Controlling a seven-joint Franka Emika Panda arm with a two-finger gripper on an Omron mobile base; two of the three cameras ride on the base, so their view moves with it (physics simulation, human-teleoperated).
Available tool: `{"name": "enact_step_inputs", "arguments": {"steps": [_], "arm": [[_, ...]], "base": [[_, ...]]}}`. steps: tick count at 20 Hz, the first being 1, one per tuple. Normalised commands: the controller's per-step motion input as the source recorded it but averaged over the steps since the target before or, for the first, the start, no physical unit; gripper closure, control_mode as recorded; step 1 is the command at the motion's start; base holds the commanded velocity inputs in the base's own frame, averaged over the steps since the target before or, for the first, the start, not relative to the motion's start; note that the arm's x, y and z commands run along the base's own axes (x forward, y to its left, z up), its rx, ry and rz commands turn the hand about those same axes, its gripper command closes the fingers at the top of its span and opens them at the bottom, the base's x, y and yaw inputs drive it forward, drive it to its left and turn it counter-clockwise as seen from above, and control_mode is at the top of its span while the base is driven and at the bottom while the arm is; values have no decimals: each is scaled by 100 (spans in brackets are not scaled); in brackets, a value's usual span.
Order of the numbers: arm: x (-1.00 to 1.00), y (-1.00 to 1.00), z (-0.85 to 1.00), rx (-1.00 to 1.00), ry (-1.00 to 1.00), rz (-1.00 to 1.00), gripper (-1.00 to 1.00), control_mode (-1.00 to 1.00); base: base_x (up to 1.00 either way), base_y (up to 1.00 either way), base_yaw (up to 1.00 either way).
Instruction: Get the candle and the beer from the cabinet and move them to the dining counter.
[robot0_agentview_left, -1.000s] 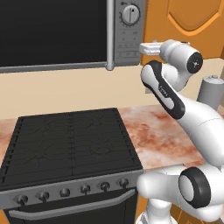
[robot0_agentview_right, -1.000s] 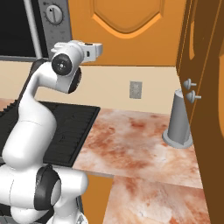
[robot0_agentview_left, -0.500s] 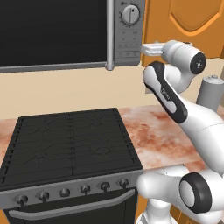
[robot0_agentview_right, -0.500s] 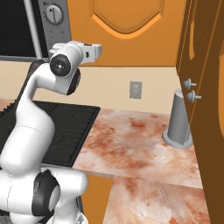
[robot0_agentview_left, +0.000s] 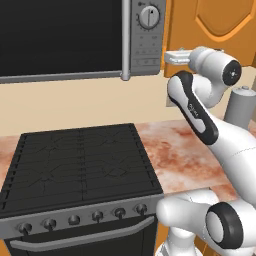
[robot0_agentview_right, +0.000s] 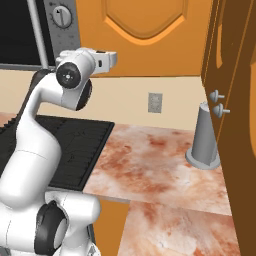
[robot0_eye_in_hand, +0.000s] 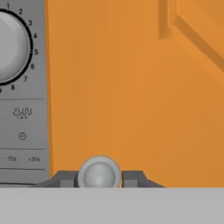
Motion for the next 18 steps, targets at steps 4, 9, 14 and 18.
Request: {"name": "enact_step_inputs", "arguments": {"steps": [4, 9, 14, 18], "arm": [[-30, -30, 0, 0, 0, 0, 100, -100], [-40, -49, 0, 0, 2, 0, 100, -100], [-39, -46, 0, 0, 7, 0, 100, -100], [-34, -44, 0, 0, 9, -1, 100, -100]], "base": [[0, 0, 0], [0, 0, 0], [0, 0, 0], [0, 0, 0]]}}
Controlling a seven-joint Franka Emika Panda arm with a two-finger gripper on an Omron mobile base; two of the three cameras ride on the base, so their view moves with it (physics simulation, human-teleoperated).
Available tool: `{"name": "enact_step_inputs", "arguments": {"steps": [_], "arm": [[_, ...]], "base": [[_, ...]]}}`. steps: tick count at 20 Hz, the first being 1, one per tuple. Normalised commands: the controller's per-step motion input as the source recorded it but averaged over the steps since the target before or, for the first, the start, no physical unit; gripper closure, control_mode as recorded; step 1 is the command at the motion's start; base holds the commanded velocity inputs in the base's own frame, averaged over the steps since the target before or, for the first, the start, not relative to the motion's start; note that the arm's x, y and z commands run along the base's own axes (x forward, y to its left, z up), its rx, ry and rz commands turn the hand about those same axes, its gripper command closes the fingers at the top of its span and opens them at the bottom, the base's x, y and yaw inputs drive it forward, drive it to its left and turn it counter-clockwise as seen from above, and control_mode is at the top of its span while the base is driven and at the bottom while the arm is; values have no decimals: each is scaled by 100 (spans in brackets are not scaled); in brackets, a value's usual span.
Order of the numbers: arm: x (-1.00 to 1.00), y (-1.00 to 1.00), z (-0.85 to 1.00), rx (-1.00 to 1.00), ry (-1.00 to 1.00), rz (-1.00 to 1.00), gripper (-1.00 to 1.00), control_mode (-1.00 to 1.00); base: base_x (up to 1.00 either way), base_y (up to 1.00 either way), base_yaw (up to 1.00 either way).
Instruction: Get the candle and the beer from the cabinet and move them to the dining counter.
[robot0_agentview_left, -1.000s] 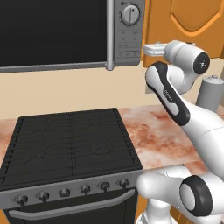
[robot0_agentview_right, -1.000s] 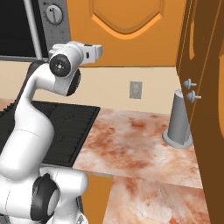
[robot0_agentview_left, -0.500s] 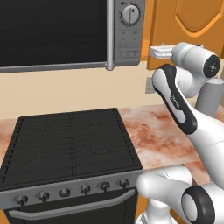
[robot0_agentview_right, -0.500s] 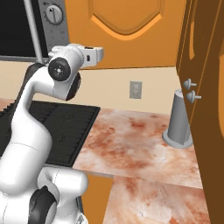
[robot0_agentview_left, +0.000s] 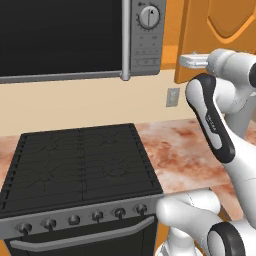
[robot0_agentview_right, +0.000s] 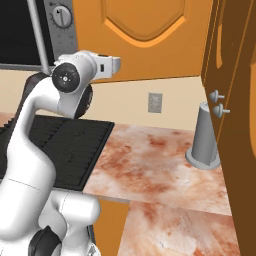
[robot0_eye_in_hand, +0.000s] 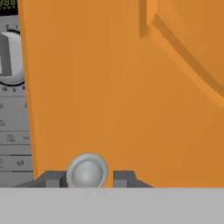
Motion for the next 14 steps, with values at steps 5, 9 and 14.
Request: {"name": "enact_step_inputs", "arguments": {"steps": [5, 9, 14], "arm": [[-37, -51, 0, 0, 8, 0, 100, -100], [-37, -59, 0, 0, 4, 0, 100, -100], [-35, -60, 0, 0, 2, 0, 100, -100]], "base": [[0, 0, 0], [0, 0, 0], [0, 0, 0]]}}
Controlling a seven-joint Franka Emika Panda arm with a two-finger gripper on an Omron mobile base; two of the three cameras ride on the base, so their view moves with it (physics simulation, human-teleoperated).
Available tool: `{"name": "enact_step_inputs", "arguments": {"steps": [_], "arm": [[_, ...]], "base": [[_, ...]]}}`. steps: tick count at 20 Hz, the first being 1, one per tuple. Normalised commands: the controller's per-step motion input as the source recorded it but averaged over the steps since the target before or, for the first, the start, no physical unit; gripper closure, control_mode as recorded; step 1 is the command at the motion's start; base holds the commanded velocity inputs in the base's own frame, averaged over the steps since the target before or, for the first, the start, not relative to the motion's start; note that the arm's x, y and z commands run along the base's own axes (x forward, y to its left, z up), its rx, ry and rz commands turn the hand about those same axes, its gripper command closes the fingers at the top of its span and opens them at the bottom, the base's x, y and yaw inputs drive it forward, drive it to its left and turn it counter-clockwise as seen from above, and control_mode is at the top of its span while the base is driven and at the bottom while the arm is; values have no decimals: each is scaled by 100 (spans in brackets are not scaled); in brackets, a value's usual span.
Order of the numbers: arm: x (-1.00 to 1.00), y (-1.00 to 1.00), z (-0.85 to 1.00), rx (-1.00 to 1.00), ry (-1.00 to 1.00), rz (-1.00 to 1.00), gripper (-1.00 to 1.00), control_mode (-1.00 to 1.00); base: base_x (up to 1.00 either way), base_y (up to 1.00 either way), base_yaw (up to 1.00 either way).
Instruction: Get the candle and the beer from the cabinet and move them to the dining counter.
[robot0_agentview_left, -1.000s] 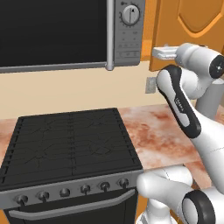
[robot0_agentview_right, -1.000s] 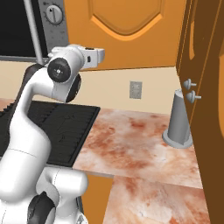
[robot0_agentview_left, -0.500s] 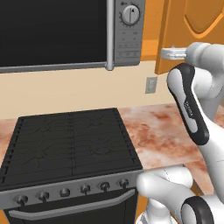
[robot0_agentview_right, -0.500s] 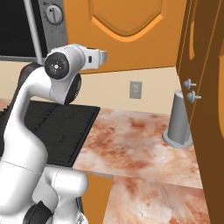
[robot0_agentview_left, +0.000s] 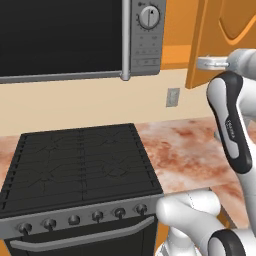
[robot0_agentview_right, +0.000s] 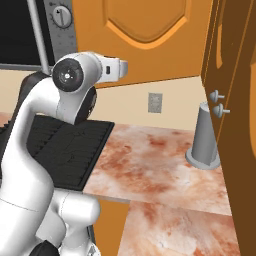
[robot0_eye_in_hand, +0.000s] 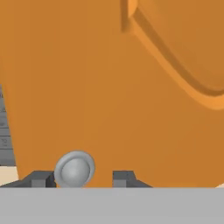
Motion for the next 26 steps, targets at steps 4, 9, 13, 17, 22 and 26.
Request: {"name": "enact_step_inputs", "arguments": {"steps": [4, 9, 13, 17, 22, 26], "arm": [[-29, -60, 0, 0, 0, 0, 100, -100], [-31, -59, 0, 0, 0, 0, 100, -100], [-35, -64, 0, 0, 0, 0, 100, -100], [-42, -66, 0, 0, 0, 0, 100, -100], [-46, -69, 0, 0, 0, 0, 100, -100], [-44, -67, 0, 0, 0, 0, 100, -100]], "base": [[0, 0, 0], [0, 0, 0], [0, 0, 0], [0, 0, 0], [0, 0, 0], [0, 0, 0]]}}
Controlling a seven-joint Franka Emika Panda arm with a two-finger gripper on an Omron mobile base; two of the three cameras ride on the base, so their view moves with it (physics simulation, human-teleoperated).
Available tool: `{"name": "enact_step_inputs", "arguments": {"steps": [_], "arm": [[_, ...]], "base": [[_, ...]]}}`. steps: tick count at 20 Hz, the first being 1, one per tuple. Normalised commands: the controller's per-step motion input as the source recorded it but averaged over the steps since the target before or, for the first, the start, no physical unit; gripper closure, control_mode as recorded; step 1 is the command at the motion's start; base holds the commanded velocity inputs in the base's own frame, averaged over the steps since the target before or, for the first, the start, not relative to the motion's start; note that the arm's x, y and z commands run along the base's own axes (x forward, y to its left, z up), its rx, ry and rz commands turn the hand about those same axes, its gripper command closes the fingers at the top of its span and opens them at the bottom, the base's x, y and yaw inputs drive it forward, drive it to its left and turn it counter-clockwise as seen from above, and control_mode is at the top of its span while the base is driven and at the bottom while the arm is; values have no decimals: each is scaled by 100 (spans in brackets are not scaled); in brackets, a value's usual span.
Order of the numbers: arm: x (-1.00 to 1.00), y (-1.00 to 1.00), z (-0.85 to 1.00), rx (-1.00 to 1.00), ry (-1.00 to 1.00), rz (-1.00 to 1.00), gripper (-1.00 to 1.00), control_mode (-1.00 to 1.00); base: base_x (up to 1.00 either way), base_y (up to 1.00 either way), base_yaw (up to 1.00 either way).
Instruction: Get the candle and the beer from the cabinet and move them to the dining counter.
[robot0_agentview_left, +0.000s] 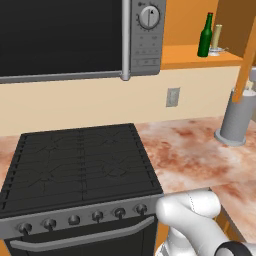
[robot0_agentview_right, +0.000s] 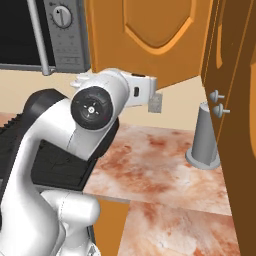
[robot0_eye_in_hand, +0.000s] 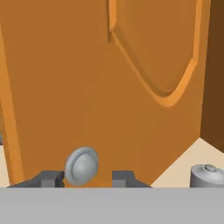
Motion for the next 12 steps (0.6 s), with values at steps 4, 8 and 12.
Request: {"name": "enact_step_inputs", "arguments": {"steps": [4, 8, 12], "arm": [[-39, -64, 0, 0, 0, 0, 100, -100], [-41, -63, 0, 0, 0, 0, 100, -100], [-32, -56, 0, 0, 0, 0, 100, -100]], "base": [[0, 0, 0], [0, 0, 0], [0, 0, 0]]}}
